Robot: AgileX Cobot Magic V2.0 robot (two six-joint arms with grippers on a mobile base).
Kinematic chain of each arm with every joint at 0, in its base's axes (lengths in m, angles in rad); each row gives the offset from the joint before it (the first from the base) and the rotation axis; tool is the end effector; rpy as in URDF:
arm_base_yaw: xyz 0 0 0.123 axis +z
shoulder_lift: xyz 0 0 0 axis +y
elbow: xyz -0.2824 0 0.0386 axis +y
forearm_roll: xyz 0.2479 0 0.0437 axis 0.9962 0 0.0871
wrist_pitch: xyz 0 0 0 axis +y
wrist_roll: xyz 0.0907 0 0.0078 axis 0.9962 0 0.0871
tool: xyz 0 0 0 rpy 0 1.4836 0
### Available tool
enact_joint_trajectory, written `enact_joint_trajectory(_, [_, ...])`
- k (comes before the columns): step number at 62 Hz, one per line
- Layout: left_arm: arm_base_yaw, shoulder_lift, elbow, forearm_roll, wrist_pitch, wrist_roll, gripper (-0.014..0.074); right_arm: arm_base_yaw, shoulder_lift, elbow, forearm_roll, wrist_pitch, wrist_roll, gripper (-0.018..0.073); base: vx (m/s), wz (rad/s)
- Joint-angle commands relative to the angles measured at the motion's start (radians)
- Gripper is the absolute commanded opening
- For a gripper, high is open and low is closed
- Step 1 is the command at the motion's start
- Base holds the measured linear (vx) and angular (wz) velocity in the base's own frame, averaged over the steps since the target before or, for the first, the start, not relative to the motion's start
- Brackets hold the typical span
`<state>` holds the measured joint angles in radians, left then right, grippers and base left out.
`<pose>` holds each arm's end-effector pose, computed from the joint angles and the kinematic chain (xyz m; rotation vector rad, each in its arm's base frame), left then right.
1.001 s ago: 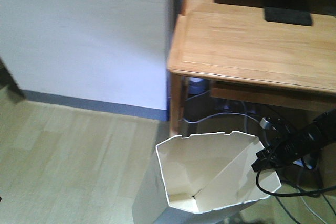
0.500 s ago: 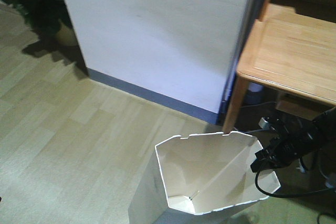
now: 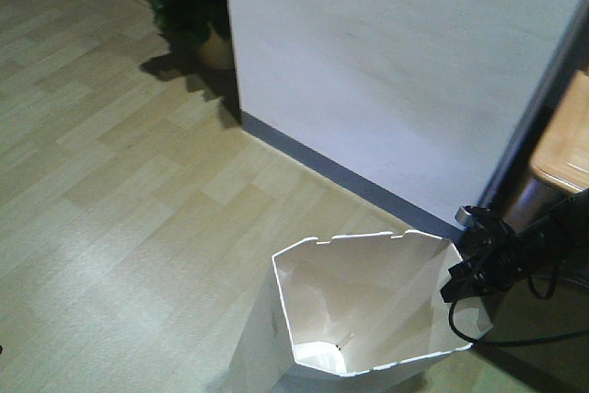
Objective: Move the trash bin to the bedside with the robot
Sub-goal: 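Turn the base away from the desk holding the bin in the right gripper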
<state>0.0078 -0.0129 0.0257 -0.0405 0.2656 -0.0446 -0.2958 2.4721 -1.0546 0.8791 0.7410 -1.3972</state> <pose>0.0549 -0.0005 0.1811 -0.0729 1.7607 -0.0645 0.3049 -0.0434 -0.0448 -0.4361 2.9610 0.9437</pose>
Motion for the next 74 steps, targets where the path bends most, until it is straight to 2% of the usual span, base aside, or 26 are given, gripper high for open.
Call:
enact_joint_trajectory(1, [0.001, -0.014, 0.012, -0.004, -0.069, -0.006, -0.0006, -0.003, -0.073, -0.006, 0.061, 0.245, -0.004, -0.0005, 0.08, 0.47])
enact_joint_trajectory(74, [0.001, -0.014, 0.012, -0.004, -0.069, -0.006, -0.0006, -0.003, -0.073, -0.006, 0.061, 0.245, -0.004, -0.0005, 0.15, 0.58])
